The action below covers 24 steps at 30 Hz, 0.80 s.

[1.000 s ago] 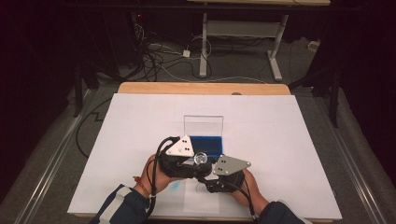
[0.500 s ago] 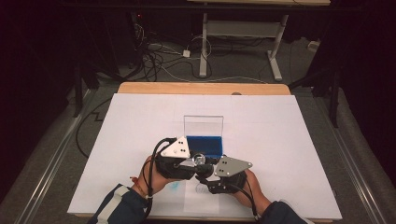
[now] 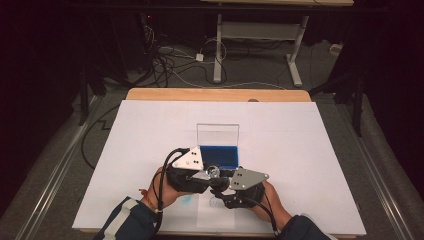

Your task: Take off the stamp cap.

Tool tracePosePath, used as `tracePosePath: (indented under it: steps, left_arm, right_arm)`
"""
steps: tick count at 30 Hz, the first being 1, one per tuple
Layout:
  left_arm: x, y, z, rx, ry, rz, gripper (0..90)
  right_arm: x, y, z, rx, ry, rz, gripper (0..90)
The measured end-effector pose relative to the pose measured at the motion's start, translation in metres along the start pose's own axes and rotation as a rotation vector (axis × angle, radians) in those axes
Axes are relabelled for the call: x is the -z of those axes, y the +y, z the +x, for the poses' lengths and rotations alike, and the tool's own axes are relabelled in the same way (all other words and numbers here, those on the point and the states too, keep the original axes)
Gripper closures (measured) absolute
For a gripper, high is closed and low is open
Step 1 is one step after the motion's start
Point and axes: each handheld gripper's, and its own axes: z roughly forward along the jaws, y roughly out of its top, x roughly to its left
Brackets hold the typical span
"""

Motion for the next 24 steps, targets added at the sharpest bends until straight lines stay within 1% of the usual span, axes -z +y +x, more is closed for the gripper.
tracePosePath:
  steps: [1,2,3,4,5,6,7,11,14,15,19,20,22,24]
  left_arm:
    - [0.000,0.000,0.000,0.000,-0.008,-0.006,53.9]
    - [0.002,0.000,0.001,0.003,-0.006,-0.020,53.9]
    - [0.005,0.000,0.002,0.007,0.013,-0.028,53.9]
    - [0.008,0.000,0.004,0.009,0.016,-0.033,53.9]
    - [0.011,-0.001,0.005,0.011,0.014,-0.041,53.8]
    - [0.011,-0.001,0.005,0.011,0.014,-0.041,53.8]
    - [0.015,-0.001,0.005,0.009,0.020,-0.045,53.8]
    - [0.018,-0.001,0.004,0.002,0.029,-0.043,53.8]
    - [0.019,-0.001,0.004,-0.005,0.041,-0.030,53.8]
    - [0.019,-0.001,0.004,-0.006,0.045,-0.027,53.8]
    - [0.021,-0.001,0.005,-0.009,0.051,-0.023,53.8]
    - [0.021,-0.001,0.005,-0.010,0.052,-0.019,53.8]
    - [0.021,-0.002,0.006,-0.009,0.058,-0.007,53.8]
    - [0.020,-0.002,0.006,-0.011,0.061,0.003,53.8]
  right_arm:
    - [0.000,0.000,0.000,0.003,0.001,0.002,38.9]
    - [0.000,0.000,0.001,0.016,0.008,0.013,39.0]
    - [-0.002,0.000,0.003,0.035,0.020,0.033,39.0]
    - [-0.004,-0.001,0.007,0.058,0.028,0.050,38.9]
    - [-0.005,-0.002,0.009,0.064,0.037,0.053,38.9]
    - [-0.005,-0.002,0.009,0.064,0.037,0.053,38.9]
    - [-0.006,-0.001,0.010,0.063,0.037,0.050,38.9]
    - [-0.005,-0.003,0.007,0.059,0.027,0.054,38.8]
    - [-0.003,-0.005,0.006,0.054,0.022,0.061,38.7]
    - [-0.001,-0.005,0.005,0.049,0.016,0.063,38.7]
    - [0.004,-0.007,0.004,0.056,0.011,0.072,38.6]
    - [0.007,-0.009,0.003,0.058,0.005,0.084,38.6]
    - [0.009,-0.010,0.002,0.060,0.000,0.088,38.6]
    - [0.014,-0.012,-0.001,0.048,-0.007,0.088,38.5]
